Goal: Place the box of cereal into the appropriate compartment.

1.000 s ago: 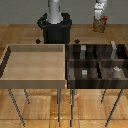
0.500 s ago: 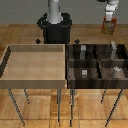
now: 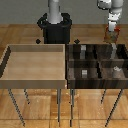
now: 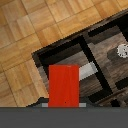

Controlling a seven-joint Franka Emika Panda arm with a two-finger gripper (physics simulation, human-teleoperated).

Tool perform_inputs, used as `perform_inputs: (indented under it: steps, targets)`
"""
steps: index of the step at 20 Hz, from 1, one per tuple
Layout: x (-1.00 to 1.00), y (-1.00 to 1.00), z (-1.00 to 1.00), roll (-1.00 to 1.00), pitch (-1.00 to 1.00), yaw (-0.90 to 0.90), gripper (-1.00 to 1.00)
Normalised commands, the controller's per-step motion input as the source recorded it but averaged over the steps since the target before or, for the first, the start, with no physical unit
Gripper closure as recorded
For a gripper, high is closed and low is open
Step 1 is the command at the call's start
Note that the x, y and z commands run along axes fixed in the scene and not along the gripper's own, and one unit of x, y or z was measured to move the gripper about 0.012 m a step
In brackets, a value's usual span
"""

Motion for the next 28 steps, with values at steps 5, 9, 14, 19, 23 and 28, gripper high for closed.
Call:
perform_inputs:
  steps: [5,9,14,19,23,28]
  targets:
    - [-0.2,0.2,0.0,0.0,0.0,0.0,1.0]
    - [0.0,0.0,-0.25,0.0,0.0,0.0,1.0]
    - [0.0,0.0,-1.0,0.0,0.0,0.0,1.0]
    - [0.0,0.0,-1.0,0.0,0.0,0.0,1.0]
    - [0.0,0.0,-0.5,0.0,0.0,0.0,1.0]
    - [0.0,0.0,0.0,0.0,0.0,0.0,1.0]
